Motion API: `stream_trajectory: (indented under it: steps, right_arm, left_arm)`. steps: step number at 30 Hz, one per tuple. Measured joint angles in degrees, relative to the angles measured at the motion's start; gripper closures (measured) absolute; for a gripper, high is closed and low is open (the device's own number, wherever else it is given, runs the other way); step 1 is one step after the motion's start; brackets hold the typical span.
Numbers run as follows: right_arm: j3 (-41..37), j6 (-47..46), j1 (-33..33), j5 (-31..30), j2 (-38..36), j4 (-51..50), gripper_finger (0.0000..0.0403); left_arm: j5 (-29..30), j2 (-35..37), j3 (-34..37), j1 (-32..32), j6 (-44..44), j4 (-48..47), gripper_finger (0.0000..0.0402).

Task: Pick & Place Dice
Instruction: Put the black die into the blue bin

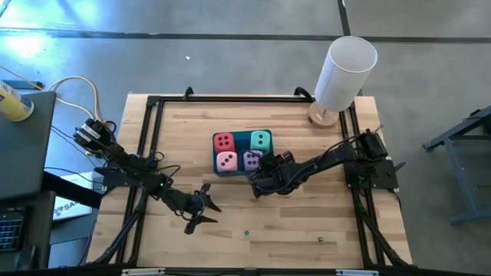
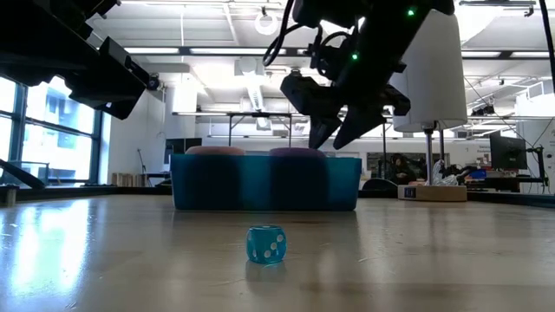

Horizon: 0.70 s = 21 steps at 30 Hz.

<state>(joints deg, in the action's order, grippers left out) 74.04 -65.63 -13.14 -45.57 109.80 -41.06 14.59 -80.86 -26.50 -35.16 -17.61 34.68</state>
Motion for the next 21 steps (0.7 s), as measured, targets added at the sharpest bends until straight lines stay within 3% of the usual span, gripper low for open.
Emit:
stream_trajectory:
  steps: [14, 18, 21]
  right_arm:
    - [-0.22, 5.89, -2.74, -3.91, -3.26, -0.14, 0.0201]
    - [-0.15, 5.95, -3.83, -0.63, -5.99, -0.06, 0.0201]
    - [-0.09, 5.95, -4.75, 6.58, -6.30, -0.41, 0.0201]
  left_arm:
    - [0.00, 0.00, 0.00, 0.00, 0.07, -0.20, 0.0223]
    - [0.00, 0.00, 0.00, 0.00, 0.06, -0.22, 0.0223]
    - [0.00, 0.00, 0.00, 0.00, 0.06, -0.28, 0.0223]
